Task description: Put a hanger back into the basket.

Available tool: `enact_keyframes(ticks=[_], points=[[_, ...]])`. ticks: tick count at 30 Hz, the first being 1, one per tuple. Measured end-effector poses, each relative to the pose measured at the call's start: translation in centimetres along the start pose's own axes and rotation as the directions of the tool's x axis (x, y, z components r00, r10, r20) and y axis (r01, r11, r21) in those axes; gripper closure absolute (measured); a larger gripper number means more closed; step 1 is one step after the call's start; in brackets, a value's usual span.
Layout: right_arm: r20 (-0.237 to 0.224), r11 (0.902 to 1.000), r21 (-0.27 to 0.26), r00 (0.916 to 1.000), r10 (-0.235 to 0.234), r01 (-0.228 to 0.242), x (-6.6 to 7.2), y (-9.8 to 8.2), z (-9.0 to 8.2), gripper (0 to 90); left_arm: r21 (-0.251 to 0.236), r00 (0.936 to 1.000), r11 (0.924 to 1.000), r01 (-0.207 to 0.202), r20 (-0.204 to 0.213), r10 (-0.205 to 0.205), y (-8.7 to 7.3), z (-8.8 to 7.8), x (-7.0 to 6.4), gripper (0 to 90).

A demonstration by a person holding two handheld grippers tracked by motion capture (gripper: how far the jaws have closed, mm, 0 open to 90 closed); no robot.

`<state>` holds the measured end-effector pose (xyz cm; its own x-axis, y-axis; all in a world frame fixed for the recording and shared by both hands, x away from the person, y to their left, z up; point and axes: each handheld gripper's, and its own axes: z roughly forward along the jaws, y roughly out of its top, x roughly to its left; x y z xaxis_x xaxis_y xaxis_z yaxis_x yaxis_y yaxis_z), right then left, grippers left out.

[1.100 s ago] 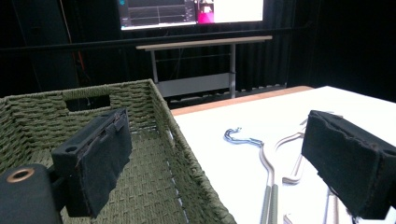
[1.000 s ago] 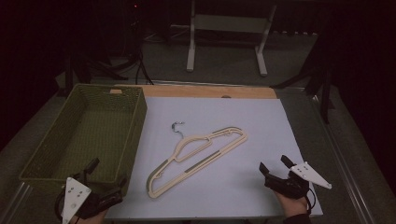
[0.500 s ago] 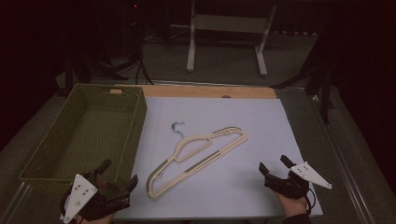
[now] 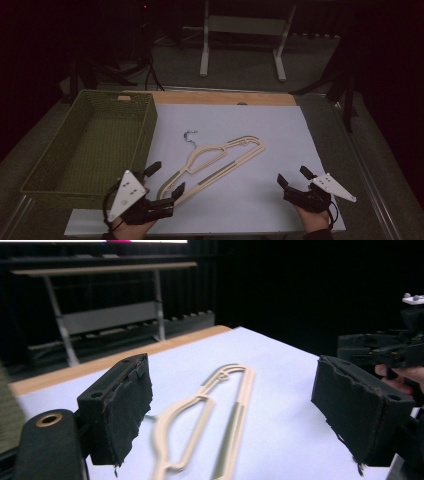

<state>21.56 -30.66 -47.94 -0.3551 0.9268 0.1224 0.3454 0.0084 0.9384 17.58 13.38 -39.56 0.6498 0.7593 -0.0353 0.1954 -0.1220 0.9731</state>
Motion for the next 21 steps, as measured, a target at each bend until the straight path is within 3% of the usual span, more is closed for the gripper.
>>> enact_keyframes(ticks=[2,3,4,6,8,9,13,16,21], points=[[-0.002,1.0,-0.003,1.0,0.001,-0.001,0.0,0.0,0.0,10.5,0.008,0.9999,1.0,0.002,0.011,-0.002,0.3,1.2,-0.6,18.1],[-0.004,1.0,-0.002,1.0,0.005,-0.005,-0.1,0.0,-0.1,10.5,0.02,0.9994,0.9998,0.003,0.035,-0.003,0.5,2.5,-1.0,18.4],[-0.006,1.0,-0.002,1.0,0.005,-0.005,-0.1,0.0,-0.1,10.5,0.02,0.9994,0.9998,0.003,0.035,-0.003,0.5,2.5,-1.0,18.4],[-0.01,1.0,-0.002,0.9999,0.006,-0.006,-0.1,0.0,-0.2,10.5,0.049,0.9986,0.9987,0.012,0.051,-0.014,0.5,4.7,-1.0,18.5],[-0.012,1.0,-0.004,0.9999,0.008,-0.008,-0.2,0.0,-0.2,10.5,0.049,0.9986,0.9987,0.012,0.051,-0.014,0.5,4.7,-1.0,18.5],[-0.012,1.0,-0.004,0.9999,0.008,-0.008,-0.2,0.0,-0.2,10.5,0.053,0.9969,0.9976,0.045,0.062,-0.049,0.4,6.2,-0.6,18.5],[-0.021,0.9997,-0.009,0.9995,0.024,-0.024,-0.5,-0.1,-0.3,10.5,0.076,0.9972,0.9955,0.057,0.043,-0.061,0.0,9.5,0.6,18.4],[-0.025,0.9995,-0.008,0.9993,0.029,-0.029,-0.6,-0.1,-0.3,10.5,0.092,0.9983,0.9948,0.043,0.035,-0.046,-0.1,10.6,0.9,17.9],[-0.031,0.9994,-0.01,0.999,0.033,-0.033,-0.6,-0.2,-0.3,10.5,0.153,0.9992,0.9876,0.036,0.01,-0.038,-0.2,12.8,1.9,17.3]])
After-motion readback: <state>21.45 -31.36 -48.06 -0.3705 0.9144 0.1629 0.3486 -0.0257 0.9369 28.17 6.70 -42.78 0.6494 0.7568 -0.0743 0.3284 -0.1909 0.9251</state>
